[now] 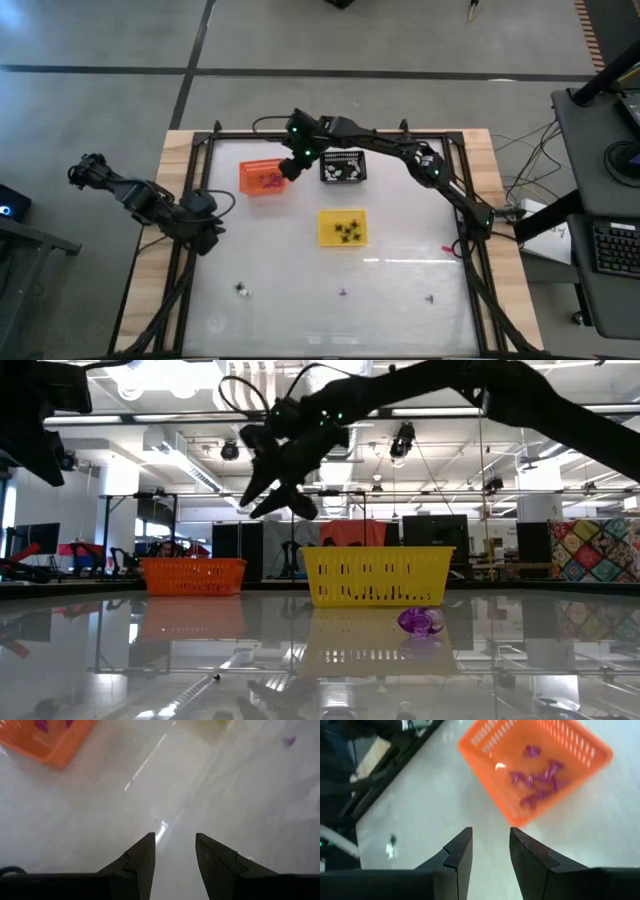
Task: Sort Halloween decoration
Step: Put the black spider toy into the yellow bin
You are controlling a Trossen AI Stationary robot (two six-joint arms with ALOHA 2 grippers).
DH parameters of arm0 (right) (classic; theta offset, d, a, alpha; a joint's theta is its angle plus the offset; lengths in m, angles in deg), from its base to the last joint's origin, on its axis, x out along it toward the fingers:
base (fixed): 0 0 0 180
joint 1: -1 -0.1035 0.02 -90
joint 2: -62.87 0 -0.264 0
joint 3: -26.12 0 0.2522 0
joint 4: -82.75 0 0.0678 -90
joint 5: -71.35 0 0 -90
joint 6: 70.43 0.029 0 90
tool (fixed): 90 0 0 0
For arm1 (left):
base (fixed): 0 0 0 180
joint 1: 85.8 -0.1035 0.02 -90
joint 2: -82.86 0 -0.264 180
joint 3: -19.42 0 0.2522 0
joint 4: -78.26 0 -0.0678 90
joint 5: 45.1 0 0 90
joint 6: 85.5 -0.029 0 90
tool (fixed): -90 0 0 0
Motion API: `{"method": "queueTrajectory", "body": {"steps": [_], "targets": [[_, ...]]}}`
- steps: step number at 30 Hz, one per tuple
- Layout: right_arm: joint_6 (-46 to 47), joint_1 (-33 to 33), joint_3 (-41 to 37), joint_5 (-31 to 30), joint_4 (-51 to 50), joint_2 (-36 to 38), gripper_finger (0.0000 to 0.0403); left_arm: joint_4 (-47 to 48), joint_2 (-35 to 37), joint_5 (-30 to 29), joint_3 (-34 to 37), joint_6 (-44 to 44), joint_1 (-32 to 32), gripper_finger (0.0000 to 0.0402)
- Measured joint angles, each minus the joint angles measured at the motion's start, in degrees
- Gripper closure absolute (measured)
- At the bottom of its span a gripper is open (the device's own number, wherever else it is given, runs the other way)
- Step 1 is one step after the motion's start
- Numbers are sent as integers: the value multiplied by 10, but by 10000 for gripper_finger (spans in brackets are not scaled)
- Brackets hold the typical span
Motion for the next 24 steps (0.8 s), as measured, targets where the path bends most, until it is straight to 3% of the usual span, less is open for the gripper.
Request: {"method": "queueTrajectory", "body": {"steps": [6,11,17,24], "targets": [[-10,-17,2,-44,-119,34,284,-6,-16,18,0,-3,0,278],[-3,-55,2,-137,-229,50,284,-11,-23,38,0,-16,0,278],[38,-122,2,-244,-300,58,282,-58,-38,102,0,-58,1,270],[84,-170,2,-266,-325,60,282,-60,-86,131,0,-119,1,253]]}}
